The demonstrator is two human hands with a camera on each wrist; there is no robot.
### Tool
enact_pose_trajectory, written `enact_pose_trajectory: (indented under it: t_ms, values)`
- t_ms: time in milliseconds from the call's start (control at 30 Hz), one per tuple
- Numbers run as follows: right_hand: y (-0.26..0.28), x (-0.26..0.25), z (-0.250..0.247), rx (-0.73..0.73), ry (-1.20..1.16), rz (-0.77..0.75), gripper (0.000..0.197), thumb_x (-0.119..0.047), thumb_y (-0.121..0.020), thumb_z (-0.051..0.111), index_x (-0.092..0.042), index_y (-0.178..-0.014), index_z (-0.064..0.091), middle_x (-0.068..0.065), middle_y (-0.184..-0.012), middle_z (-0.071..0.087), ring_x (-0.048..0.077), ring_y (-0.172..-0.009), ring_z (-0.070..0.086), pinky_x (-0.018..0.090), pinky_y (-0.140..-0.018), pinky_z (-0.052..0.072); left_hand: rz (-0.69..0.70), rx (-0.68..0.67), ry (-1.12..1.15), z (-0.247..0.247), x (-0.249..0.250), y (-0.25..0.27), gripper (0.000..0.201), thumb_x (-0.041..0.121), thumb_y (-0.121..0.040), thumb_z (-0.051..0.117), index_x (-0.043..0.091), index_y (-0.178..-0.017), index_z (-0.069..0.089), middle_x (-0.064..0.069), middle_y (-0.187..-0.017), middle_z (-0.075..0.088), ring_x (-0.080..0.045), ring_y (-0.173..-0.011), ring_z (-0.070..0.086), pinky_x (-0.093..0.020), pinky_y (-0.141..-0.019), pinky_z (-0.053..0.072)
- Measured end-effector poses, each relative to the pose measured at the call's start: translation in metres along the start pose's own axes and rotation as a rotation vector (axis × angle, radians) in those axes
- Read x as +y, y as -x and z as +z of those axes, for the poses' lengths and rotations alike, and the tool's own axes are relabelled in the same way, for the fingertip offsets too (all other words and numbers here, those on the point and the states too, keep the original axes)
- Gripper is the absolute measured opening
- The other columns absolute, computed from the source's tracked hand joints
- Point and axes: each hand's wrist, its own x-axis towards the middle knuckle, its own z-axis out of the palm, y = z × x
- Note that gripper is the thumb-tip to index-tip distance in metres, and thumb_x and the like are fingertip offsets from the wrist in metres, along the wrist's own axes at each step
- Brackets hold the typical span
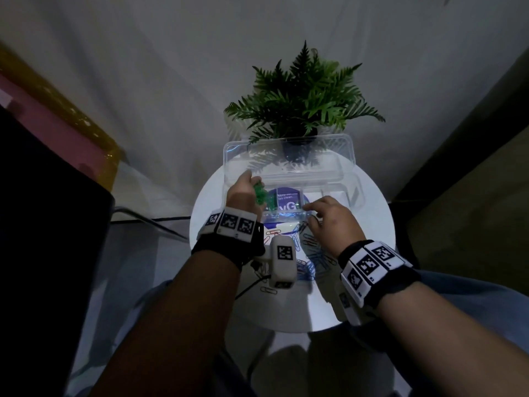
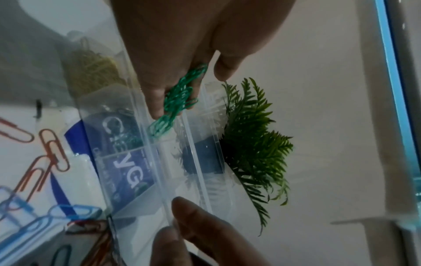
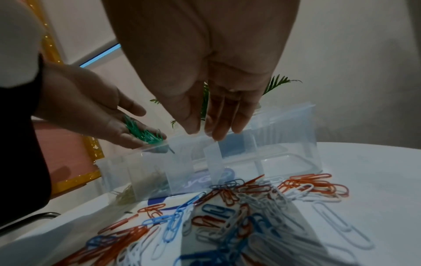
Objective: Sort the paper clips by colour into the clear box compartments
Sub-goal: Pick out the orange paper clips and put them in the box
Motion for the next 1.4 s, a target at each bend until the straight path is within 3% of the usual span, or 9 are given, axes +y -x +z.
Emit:
enact_pose_trajectory:
  t_ms: [133,300,567,633,733,800,933,1033,1400]
  values:
    - [-0.003,0.001,0.001,0.015,-0.016,0.008,0.026,-0.01,-0.089,0.055,-0.011,-0.112,0.067,0.011,-0.111,0.06,0.028,-0.096,0.061,0.03,-0.083,0.044,0.137,0.062,-0.299,0.003,-0.002,-0.013,0.044,0.034,-0.093,0.048,-0.002,-0.115,0.061,-0.018,-0.115,0.061,-0.025,-0.091,0.052,-0.032,-0.078,0.038]
    - [-0.002,0.002,0.001,0.027,-0.029,0.019,0.026,-0.01,-0.089,0.053,-0.013,-0.111,0.068,0.009,-0.109,0.062,0.026,-0.095,0.061,0.027,-0.083,0.043,0.242,-0.028,-0.545,-0.001,0.003,-0.006,0.042,0.025,-0.1,0.037,0.0,-0.131,0.05,-0.019,-0.135,0.051,-0.032,-0.125,0.048,-0.034,-0.101,0.04]
    - [-0.019,0.0,-0.021,0.033,0.062,0.062,0.02,-0.016,-0.089,0.054,-0.017,-0.101,0.07,0.005,-0.105,0.064,0.025,-0.097,0.059,0.031,-0.084,0.046,0.523,0.001,-0.59,-0.04,-0.008,0.023,0.009,0.019,-0.081,0.059,0.025,-0.079,0.065,0.0,-0.087,0.066,-0.017,-0.085,0.059,-0.033,-0.084,0.048]
    - [-0.026,-0.005,-0.026,-0.004,0.097,0.053,0.019,-0.018,-0.088,0.055,-0.018,-0.099,0.07,0.004,-0.106,0.066,0.024,-0.098,0.06,0.033,-0.085,0.048,0.549,0.01,-0.625,-0.05,-0.016,0.03,0.017,0.009,-0.085,0.058,0.024,-0.078,0.064,-0.001,-0.089,0.067,-0.018,-0.083,0.061,-0.03,-0.082,0.049]
    - [-0.041,-0.018,-0.023,-0.067,0.184,-0.033,0.017,-0.021,-0.087,0.057,-0.018,-0.098,0.069,0.004,-0.104,0.068,0.025,-0.098,0.06,0.036,-0.087,0.049,0.72,0.102,-0.698,-0.065,-0.021,0.032,0.013,0.002,-0.086,0.057,0.009,-0.088,0.067,-0.006,-0.098,0.065,-0.006,-0.078,0.059,-0.007,-0.074,0.043]
    - [-0.054,-0.029,-0.015,-0.192,0.357,-0.111,0.02,-0.021,-0.087,0.054,-0.021,-0.101,0.068,0.006,-0.107,0.068,0.027,-0.104,0.057,0.036,-0.09,0.046,0.837,0.17,-0.842,-0.074,-0.021,0.028,0.016,0.006,-0.085,0.058,0.009,-0.096,0.068,-0.007,-0.106,0.061,-0.015,-0.089,0.06,-0.013,-0.081,0.042]
    - [-0.078,-0.039,-0.001,-0.412,0.653,-0.126,0.022,-0.024,-0.09,0.052,-0.021,-0.109,0.062,0.006,-0.114,0.064,0.026,-0.111,0.055,0.037,-0.1,0.035,0.738,0.156,-1.158,-0.084,-0.021,0.02,0.017,0.022,-0.086,0.061,0.018,-0.099,0.071,-0.002,-0.125,0.052,-0.023,-0.114,0.05,-0.028,-0.094,0.038]
    - [-0.091,-0.036,0.004,-0.455,0.777,-0.117,0.017,-0.021,-0.09,0.053,-0.019,-0.105,0.06,0.004,-0.113,0.064,0.024,-0.11,0.056,0.039,-0.102,0.033,0.729,0.171,-1.311,-0.087,-0.019,0.021,0.014,0.026,-0.085,0.061,0.021,-0.094,0.072,0.004,-0.127,0.048,-0.021,-0.114,0.046,-0.034,-0.092,0.042]
    - [-0.098,-0.033,0.009,-0.43,0.923,-0.183,0.007,-0.021,-0.088,0.053,-0.021,-0.092,0.059,0.005,-0.107,0.067,0.024,-0.104,0.06,0.032,-0.095,0.037,0.726,0.202,-1.309,-0.085,-0.018,0.024,0.009,0.028,-0.084,0.064,0.026,-0.082,0.073,0.007,-0.119,0.05,-0.018,-0.111,0.044,-0.033,-0.083,0.045]
